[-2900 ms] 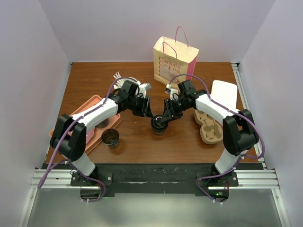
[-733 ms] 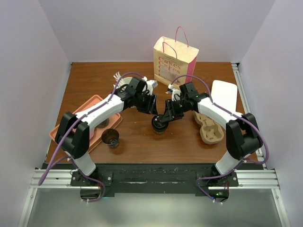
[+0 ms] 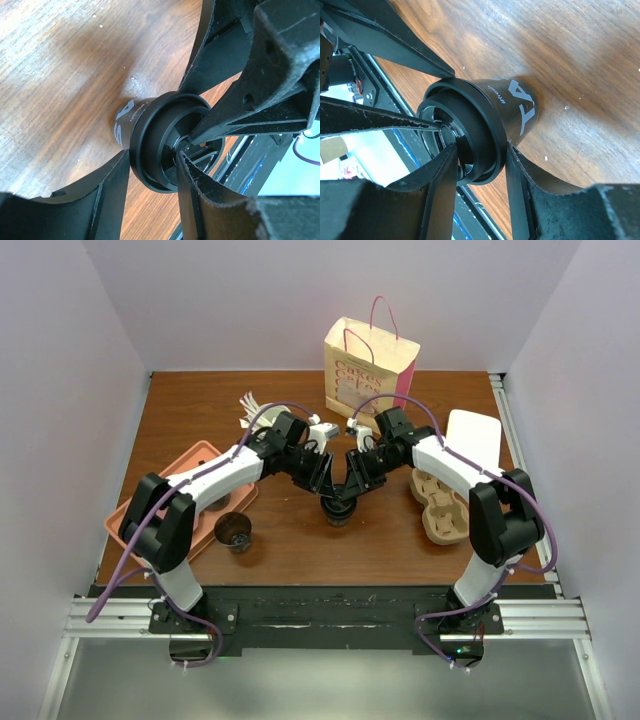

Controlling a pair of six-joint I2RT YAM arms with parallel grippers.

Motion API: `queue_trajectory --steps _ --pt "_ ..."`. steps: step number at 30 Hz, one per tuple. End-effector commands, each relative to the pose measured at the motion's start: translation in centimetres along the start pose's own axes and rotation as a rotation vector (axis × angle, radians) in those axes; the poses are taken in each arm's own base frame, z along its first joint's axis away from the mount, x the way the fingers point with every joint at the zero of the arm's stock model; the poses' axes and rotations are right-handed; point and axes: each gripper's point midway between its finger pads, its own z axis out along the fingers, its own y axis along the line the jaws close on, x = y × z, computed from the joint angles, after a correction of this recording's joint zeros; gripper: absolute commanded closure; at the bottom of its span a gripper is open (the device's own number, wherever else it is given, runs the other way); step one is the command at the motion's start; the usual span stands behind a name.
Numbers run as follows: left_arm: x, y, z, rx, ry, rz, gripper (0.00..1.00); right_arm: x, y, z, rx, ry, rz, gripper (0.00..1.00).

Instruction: Pack the takeout coffee

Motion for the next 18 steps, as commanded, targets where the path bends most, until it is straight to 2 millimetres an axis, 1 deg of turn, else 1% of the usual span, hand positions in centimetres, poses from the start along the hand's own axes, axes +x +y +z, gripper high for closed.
queue_trajectory --steps 1,5,8,11,12,14,18 --pt "1.9 0.8 0.7 -0.023 0.036 -0.025 0.55 0.1 -1.3 0.0 0.073 0.009 -0.034 0.67" --pt "2.7 1.7 0.7 -0.073 0.057 -0.048 0.56 -0.9 -0.8 -0.5 0.079 -0.026 -0.027 0.64" --pt "3.4 2.3 0.7 -0.104 0.067 -0.063 0.57 -2.7 0.1 -1.5 0.086 -0.081 -0.012 0.58" --pt "3.9 2.9 0.5 -0.136 0.074 -0.076 0.57 -3.8 1.0 -2.4 0.079 -0.125 -0.003 0.54" --pt "4.0 3.0 0.6 -0.146 0.076 -0.079 0.57 -3.9 1.2 -2.5 0.076 -0.130 0.001 0.52" --pt "4.2 3.3 0.6 -0.157 0.083 -0.089 0.57 -4.3 1.7 -2.9 0.071 -0.149 0.003 0.50" --pt "4.5 3.6 0.6 -0.177 0.088 -0.099 0.58 -4.3 1.7 -3.4 0.088 -0.166 0.016 0.46"
